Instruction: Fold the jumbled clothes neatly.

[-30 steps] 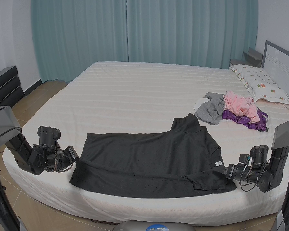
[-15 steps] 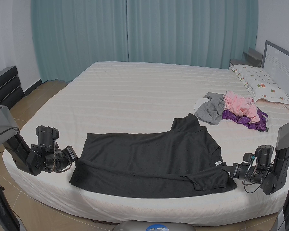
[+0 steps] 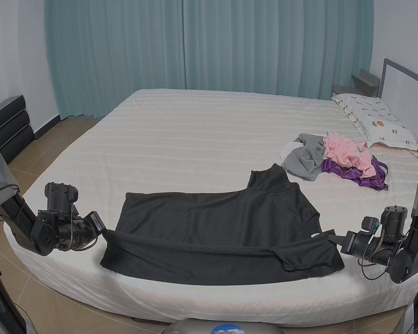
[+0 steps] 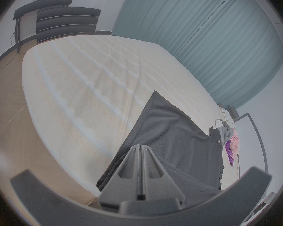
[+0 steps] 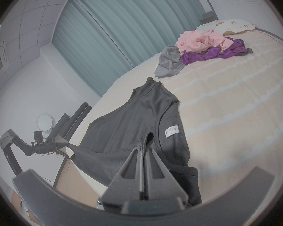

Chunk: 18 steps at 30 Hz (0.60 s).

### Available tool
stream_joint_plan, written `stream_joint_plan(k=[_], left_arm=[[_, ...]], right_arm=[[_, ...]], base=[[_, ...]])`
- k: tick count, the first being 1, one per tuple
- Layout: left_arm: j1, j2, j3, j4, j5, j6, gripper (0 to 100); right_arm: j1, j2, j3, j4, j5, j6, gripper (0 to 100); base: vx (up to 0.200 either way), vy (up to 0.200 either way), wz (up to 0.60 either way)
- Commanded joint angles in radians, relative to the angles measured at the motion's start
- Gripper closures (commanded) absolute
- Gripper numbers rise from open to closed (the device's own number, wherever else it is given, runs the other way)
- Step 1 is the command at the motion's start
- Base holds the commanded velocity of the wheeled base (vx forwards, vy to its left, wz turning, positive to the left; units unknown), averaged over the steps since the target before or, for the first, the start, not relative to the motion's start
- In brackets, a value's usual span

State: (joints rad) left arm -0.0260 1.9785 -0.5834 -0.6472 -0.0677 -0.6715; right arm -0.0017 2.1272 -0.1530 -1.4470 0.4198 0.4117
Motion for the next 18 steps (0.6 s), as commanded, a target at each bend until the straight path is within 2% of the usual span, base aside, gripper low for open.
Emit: stream_joint_plan(k=[1,11,18], left_arm=[[0.011,-0.021,0.016,-0.005,0.000,0.000,100],[0.027,-0.047,0.034,-0.006,0.000,0.000,100],[0.032,-0.044,0.033,-0.006,-0.003,0.000,100]], right_arm=[[-0.004,-0.055,0.020,-0.001,0.008,0.007,100],[-0.008,-0.105,0.064,-0.018,0.030,0.009,100],[-0.003,-0.084,0.053,-0.050,0.027,0.048,100]], base=[[0.000,0.000,0.00],[0.000,0.000,0.00],[0.000,0.000,0.00]])
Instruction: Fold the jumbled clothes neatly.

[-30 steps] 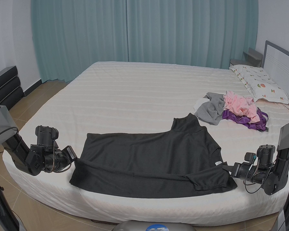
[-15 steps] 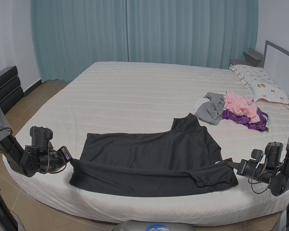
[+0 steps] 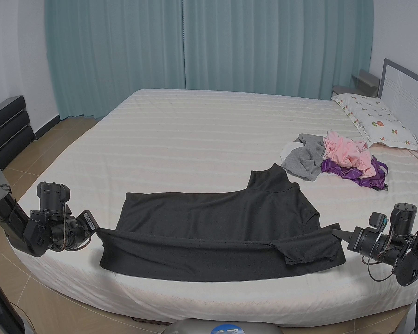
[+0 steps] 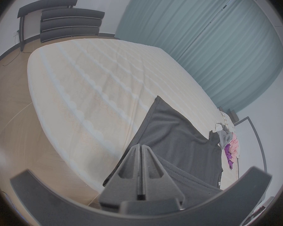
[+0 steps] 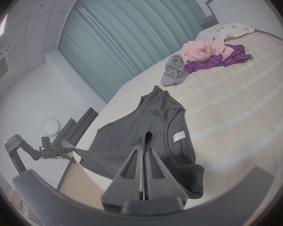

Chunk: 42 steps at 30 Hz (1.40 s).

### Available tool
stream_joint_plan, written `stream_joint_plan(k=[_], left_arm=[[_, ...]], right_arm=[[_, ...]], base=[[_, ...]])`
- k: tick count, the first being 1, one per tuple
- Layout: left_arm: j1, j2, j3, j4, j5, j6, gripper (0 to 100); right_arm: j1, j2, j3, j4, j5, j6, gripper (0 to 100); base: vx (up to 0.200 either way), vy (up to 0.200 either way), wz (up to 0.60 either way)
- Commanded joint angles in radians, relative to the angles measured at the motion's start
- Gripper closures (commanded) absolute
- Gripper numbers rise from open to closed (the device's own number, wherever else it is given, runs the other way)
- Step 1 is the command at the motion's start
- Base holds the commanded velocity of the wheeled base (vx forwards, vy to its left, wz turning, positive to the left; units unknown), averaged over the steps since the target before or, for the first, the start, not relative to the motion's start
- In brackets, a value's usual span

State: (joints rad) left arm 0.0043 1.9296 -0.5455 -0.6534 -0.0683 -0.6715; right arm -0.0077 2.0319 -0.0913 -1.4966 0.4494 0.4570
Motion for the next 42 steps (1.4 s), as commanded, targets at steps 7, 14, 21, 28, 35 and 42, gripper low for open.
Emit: stream_joint_plan(k=[7,14,21,28,35,42], left_arm=[[-0.007,0.077,-0.062,0.000,-0.002,0.000,100],[-0.007,0.183,-0.134,0.000,-0.002,0.000,100],[-0.009,0.276,-0.195,0.000,-0.002,0.000,100],[-0.010,0.313,-0.234,0.000,-0.002,-0.002,100],[-0.024,0.322,-0.244,0.003,-0.002,-0.007,100],[-0.027,0.305,-0.228,0.006,0.001,-0.008,0]], right_arm=[[0.006,0.122,-0.090,-0.002,-0.006,0.005,100],[0.014,0.198,-0.176,0.012,-0.015,0.006,100],[0.015,0.268,-0.231,0.018,-0.017,0.006,100],[0.015,0.324,-0.297,0.027,-0.017,0.006,100],[0.018,0.335,-0.309,0.036,-0.017,0.008,100],[0.021,0.314,-0.300,0.026,-0.014,0.022,0]], base=[[0.000,0.000,0.00],[0.000,0.000,0.00],[0.000,0.000,0.00],[0.000,0.000,0.00],[0.000,0.000,0.00],[0.000,0.000,0.00]])
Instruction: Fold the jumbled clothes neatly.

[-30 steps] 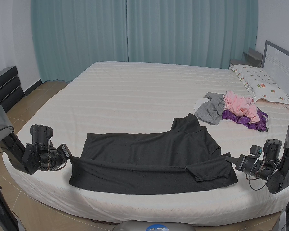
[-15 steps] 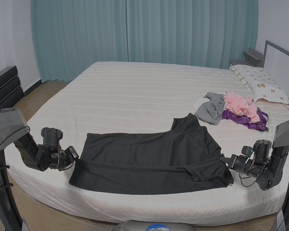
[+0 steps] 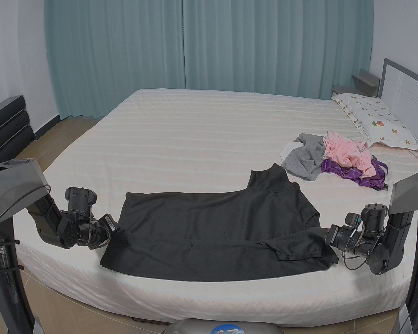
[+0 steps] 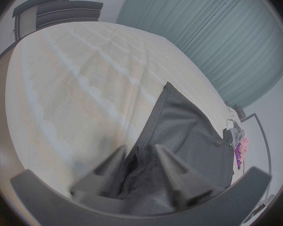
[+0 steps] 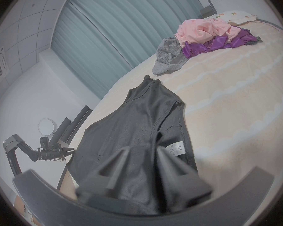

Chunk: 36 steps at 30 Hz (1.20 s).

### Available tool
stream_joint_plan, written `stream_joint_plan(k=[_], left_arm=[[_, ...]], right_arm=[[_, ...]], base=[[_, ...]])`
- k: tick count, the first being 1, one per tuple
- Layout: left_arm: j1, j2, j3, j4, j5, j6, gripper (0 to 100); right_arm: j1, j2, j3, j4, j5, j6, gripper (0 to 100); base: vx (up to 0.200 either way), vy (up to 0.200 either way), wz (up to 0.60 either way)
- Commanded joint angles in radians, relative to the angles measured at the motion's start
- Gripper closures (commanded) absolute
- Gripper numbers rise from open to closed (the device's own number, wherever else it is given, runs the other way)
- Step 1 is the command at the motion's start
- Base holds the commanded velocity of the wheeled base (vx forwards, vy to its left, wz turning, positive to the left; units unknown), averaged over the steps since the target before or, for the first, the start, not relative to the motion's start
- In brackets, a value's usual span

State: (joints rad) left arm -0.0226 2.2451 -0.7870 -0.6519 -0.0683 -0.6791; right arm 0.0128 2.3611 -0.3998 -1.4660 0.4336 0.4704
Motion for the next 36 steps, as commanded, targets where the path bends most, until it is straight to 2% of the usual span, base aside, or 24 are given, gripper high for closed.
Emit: stream_joint_plan(k=[1,8,12,17,20,26,36], left_arm=[[0.000,-0.010,0.014,0.005,0.001,0.000,0],[0.007,-0.197,0.127,-0.002,-0.001,-0.003,0],[0.009,-0.248,0.163,-0.002,-0.001,-0.017,0],[0.012,-0.249,0.166,-0.002,-0.016,-0.111,0],[0.018,-0.248,0.166,-0.002,-0.034,-0.145,0],[0.015,-0.254,0.169,-0.002,-0.033,-0.145,0],[0.006,-0.249,0.178,-0.005,-0.031,-0.146,0]], right_arm=[[0.001,-0.016,0.009,-0.005,0.002,0.008,0],[0.029,-0.140,0.108,-0.074,0.002,0.157,0],[0.041,-0.154,0.157,-0.097,0.002,0.195,0],[0.042,-0.157,0.182,-0.097,-0.001,0.246,0],[0.035,-0.154,0.183,-0.097,0.000,0.267,0],[0.035,-0.157,0.187,-0.097,-0.001,0.277,0],[0.046,-0.157,0.191,-0.097,-0.001,0.277,0]], base=[[0.000,0.000,0.00],[0.000,0.000,0.00],[0.000,0.000,0.00],[0.000,0.000,0.00],[0.000,0.200,0.00],[0.000,0.200,0.00],[0.000,0.000,0.00]])
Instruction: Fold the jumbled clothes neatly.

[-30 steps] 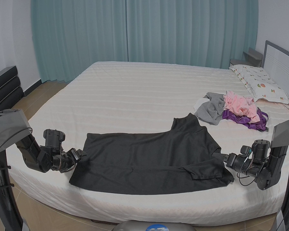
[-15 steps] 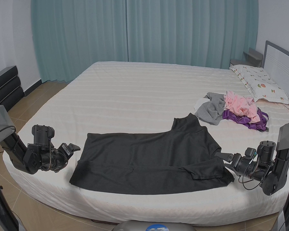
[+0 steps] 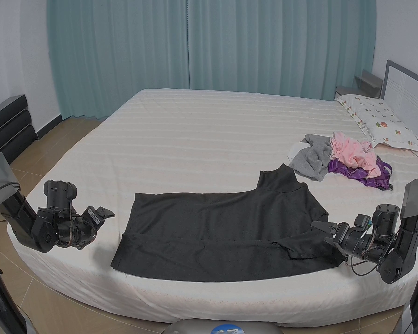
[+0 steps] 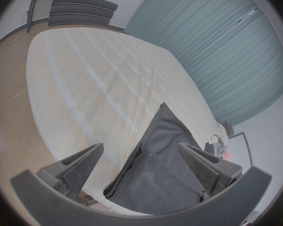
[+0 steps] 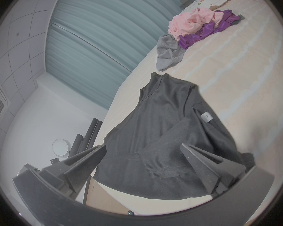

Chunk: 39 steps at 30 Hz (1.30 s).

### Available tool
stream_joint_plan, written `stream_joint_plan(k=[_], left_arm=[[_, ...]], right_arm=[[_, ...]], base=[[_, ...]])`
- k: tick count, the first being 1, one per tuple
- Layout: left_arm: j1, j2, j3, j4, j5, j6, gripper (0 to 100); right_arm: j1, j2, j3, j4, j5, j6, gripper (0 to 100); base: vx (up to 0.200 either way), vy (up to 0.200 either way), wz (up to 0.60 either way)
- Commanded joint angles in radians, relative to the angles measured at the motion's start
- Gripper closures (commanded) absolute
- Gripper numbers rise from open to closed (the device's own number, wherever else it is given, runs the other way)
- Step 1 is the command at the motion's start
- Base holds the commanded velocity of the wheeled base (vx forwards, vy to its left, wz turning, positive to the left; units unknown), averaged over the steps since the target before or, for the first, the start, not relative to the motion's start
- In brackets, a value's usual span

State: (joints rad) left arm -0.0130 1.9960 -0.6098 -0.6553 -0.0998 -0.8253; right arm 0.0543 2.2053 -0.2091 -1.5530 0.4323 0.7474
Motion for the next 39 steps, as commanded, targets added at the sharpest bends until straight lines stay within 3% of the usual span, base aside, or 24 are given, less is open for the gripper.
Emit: stream_joint_plan(k=[1,5,14,33,39], left_arm=[[-0.008,0.001,0.001,0.000,0.000,0.000,0],[-0.024,0.004,0.001,0.000,0.003,-0.001,0],[-0.035,0.006,0.002,0.002,0.006,-0.001,0],[-0.038,-0.005,-0.002,-0.001,0.015,0.002,0],[-0.038,0.006,-0.099,0.008,0.014,0.002,0]], right_arm=[[0.004,-0.001,0.001,-0.010,0.000,0.000,0],[0.004,0.001,0.001,-0.010,0.002,0.000,0],[0.004,0.002,0.002,-0.010,0.002,-0.002,0],[0.006,0.002,0.004,-0.010,0.000,-0.002,0],[0.006,0.004,0.008,-0.010,0.000,-0.002,0]], base=[[0.000,0.000,0.00],[0.000,0.000,0.00],[0.000,-0.200,0.00],[0.000,0.000,0.00],[0.000,0.000,0.00]])
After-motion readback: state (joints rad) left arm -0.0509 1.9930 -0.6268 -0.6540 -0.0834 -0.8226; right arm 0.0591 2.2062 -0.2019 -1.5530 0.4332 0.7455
